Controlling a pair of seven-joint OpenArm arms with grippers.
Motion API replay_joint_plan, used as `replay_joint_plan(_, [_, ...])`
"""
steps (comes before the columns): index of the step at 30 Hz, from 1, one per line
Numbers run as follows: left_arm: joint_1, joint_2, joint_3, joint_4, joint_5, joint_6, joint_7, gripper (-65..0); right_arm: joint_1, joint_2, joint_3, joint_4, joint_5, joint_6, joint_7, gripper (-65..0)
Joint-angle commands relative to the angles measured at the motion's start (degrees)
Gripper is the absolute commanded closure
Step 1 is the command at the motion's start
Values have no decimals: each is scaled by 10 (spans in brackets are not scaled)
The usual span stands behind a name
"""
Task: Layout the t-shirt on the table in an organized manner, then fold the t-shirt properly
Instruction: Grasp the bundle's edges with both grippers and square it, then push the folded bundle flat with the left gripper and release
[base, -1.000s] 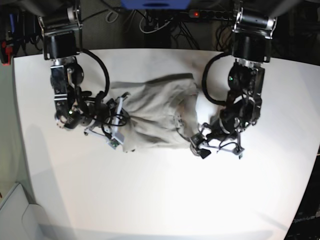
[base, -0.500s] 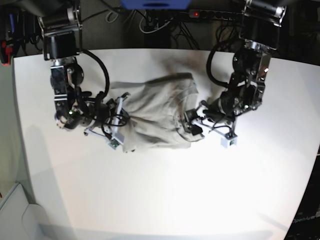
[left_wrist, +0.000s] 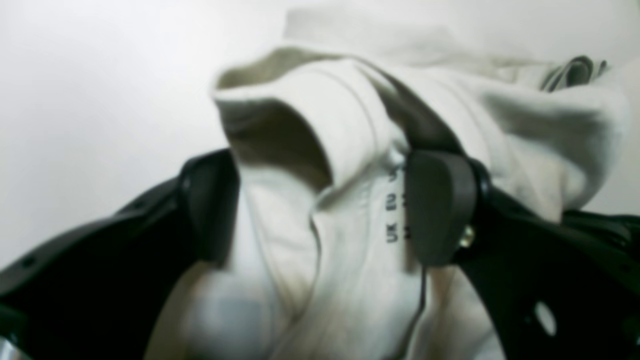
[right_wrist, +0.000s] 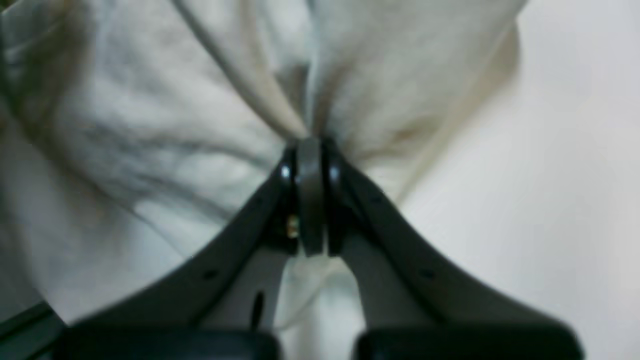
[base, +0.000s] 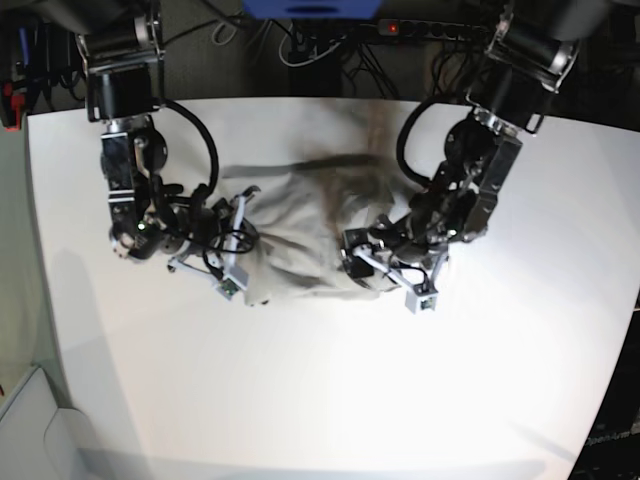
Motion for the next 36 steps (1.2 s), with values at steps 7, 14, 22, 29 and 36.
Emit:
replay_joint_plan(7, [-18, 33, 24, -117, -5, -19, -24, -433, 10, 3, 0, 6, -1, -2, 2, 0])
replay_joint_plan(14, [-30, 38, 23, -144, -5, -75, -23, -18, 19, 5, 1, 11, -1, -2, -3, 0])
replay_joint_plan(22, [-45, 24, 23, -141, -5, -75, -20, 0, 22, 16, 6, 101, 0, -2, -23, 0])
replay_joint_plan(29, [-93, 15, 25, -141, 46, -78, 48, 0, 16, 45, 87, 168, 0, -2, -73, 0])
replay_joint_plan(36, [-131, 38, 65, -141, 257, -82, 66, 0, -9, 91, 194, 171, 1, -2, -88, 0])
